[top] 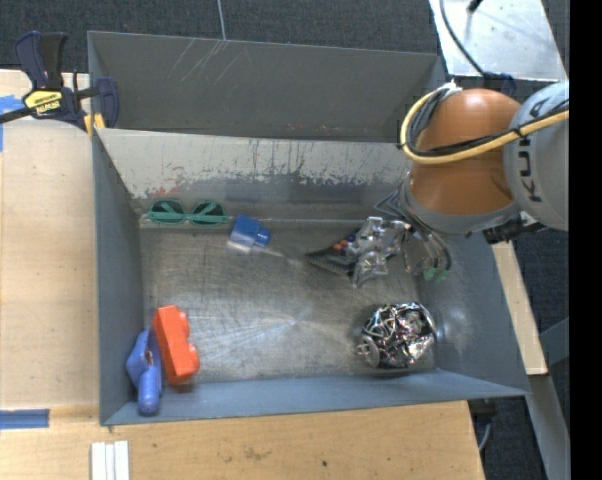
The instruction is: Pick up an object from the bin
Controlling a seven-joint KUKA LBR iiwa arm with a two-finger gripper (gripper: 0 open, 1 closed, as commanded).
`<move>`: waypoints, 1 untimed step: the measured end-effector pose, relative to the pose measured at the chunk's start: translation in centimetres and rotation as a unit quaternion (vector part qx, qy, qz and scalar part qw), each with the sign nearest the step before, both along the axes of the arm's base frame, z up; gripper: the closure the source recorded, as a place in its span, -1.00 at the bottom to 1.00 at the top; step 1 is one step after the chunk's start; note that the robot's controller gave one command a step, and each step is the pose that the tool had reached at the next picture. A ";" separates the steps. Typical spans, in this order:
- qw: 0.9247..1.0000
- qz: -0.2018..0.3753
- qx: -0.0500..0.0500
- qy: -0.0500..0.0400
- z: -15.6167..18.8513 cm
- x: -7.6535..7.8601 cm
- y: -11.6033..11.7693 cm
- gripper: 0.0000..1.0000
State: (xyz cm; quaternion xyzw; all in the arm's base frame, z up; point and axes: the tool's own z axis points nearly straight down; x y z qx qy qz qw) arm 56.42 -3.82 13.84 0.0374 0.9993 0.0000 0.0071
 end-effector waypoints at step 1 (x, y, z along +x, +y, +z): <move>1.000 0.000 0.000 0.000 1.3 0.0 0.0 1.00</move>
Offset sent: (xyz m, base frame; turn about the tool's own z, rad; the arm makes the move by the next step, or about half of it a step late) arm 0.0000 0.0001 0.0342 0.0000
